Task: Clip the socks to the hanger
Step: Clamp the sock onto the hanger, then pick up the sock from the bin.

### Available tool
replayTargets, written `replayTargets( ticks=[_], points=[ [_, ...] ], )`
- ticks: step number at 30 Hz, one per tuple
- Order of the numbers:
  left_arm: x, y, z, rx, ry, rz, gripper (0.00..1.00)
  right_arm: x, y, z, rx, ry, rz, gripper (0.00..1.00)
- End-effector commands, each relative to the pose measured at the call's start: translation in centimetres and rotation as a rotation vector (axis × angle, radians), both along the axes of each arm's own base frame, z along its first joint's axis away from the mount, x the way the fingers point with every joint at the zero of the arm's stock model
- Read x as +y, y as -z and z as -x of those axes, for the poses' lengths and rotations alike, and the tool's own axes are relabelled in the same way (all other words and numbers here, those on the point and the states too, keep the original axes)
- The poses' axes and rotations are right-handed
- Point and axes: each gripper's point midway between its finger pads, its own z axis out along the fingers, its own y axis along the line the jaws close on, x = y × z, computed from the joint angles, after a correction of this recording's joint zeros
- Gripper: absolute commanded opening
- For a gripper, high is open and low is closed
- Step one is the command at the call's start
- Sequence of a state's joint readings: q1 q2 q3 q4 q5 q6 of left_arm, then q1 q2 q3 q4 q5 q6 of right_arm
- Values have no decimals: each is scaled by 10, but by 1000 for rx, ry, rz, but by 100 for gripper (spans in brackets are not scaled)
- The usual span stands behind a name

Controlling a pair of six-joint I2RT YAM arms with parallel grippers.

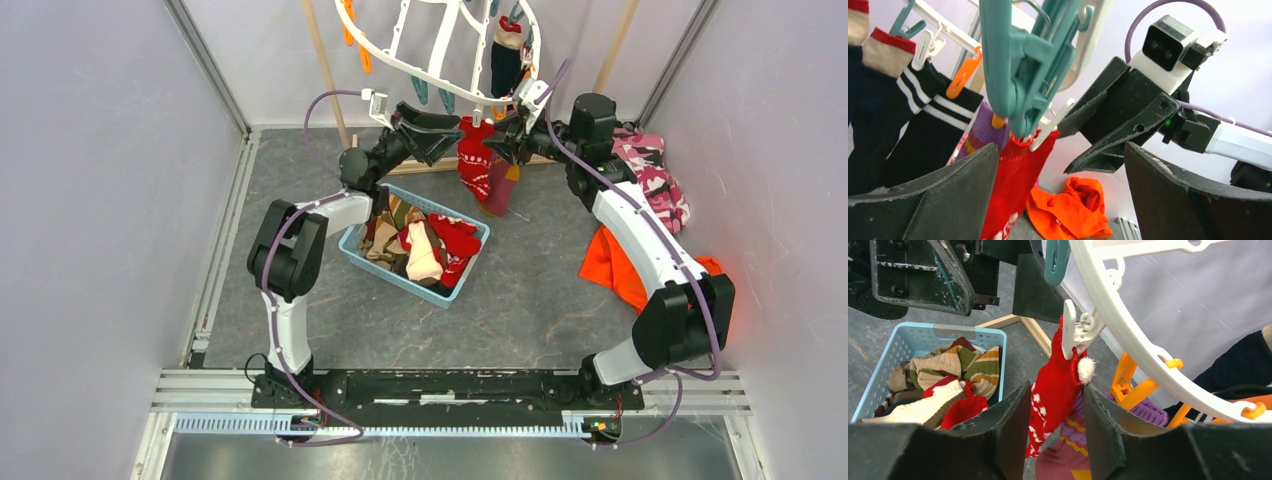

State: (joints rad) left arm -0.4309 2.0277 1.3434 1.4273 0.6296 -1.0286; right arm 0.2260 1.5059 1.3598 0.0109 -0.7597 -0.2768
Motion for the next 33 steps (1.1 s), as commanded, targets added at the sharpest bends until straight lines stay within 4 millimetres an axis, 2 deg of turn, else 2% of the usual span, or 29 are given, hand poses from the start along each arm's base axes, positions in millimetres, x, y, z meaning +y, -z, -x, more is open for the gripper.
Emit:
replayTargets(
  ticks=[1,5,11,16,19,23,27,31,33],
  points=[
    [19,-22,16,-91,-73,8,100,-7,-12,12,-37,-1,21,50],
    [27,-11,24,-73,-103,-20,100,-13,-8,24,-41,-2,54,60],
    [39,17,41,-36,-171,-130,100,-30,3,47,-27,6,105,69],
    [56,34,57,16,-263,-305,100,-43,16,72,-5,-5,138,78],
    [75,45,67,43,-350,-443,100,-49,26,88,22,-17,167,81],
    [102,45,88,76,-442,-557,100,-59,44,110,54,-35,212,88],
    [119,37,112,146,-461,-562,100,-70,66,128,111,-45,252,93],
    [113,35,136,246,-355,-536,100,-75,88,143,182,-61,236,93],
    [108,42,143,334,-290,-532,100,-78,97,147,201,-60,227,93]
  ],
)
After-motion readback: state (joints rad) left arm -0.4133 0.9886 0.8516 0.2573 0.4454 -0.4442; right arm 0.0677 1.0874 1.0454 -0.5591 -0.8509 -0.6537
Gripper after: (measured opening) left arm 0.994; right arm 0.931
